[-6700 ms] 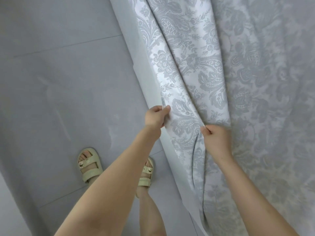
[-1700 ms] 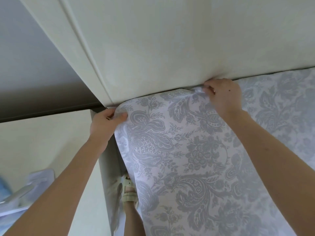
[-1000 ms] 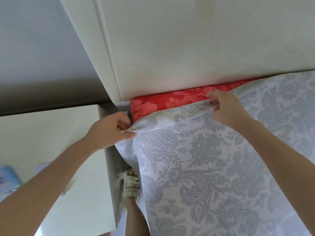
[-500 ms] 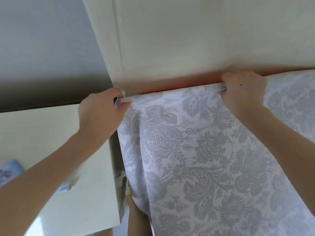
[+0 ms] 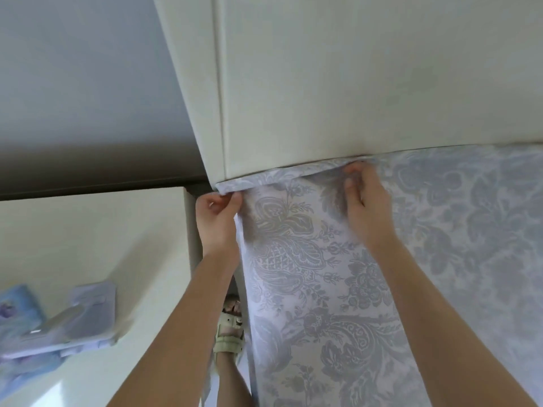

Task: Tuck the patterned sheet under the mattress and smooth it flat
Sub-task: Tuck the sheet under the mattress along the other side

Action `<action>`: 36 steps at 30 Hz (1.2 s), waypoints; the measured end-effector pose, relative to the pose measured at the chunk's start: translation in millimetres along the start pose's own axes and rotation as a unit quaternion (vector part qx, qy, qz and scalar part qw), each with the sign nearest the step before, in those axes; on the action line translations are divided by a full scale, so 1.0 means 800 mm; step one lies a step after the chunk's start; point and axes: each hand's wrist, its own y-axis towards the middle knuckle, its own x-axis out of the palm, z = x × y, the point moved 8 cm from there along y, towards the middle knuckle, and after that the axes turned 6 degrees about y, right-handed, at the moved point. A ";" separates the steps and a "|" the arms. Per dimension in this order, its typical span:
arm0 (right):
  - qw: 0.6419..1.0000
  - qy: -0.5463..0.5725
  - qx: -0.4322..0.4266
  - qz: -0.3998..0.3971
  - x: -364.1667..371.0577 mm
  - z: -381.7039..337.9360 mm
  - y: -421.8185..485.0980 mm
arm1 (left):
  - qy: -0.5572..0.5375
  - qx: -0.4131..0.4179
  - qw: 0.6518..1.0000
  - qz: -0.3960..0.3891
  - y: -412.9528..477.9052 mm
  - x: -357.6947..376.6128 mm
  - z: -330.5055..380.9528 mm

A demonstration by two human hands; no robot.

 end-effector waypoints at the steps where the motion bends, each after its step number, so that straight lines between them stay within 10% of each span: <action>1: 1.000 -0.012 -0.014 -0.016 0.010 0.001 -0.001 | 0.002 -0.011 1.000 -0.017 0.003 0.005 -0.008; 7: 0.976 -0.174 -0.097 -0.088 0.036 -0.005 0.009 | -0.055 -0.187 0.974 -0.113 0.011 0.044 -0.058; 13: 0.922 -0.287 -0.244 -0.092 0.043 -0.059 -0.012 | 0.037 -0.189 0.969 -0.157 0.020 0.060 -0.057; 36: 0.958 -0.167 -0.156 -0.173 -0.002 -0.091 -0.019 | 0.078 -0.118 0.946 -0.292 -0.017 0.082 -0.003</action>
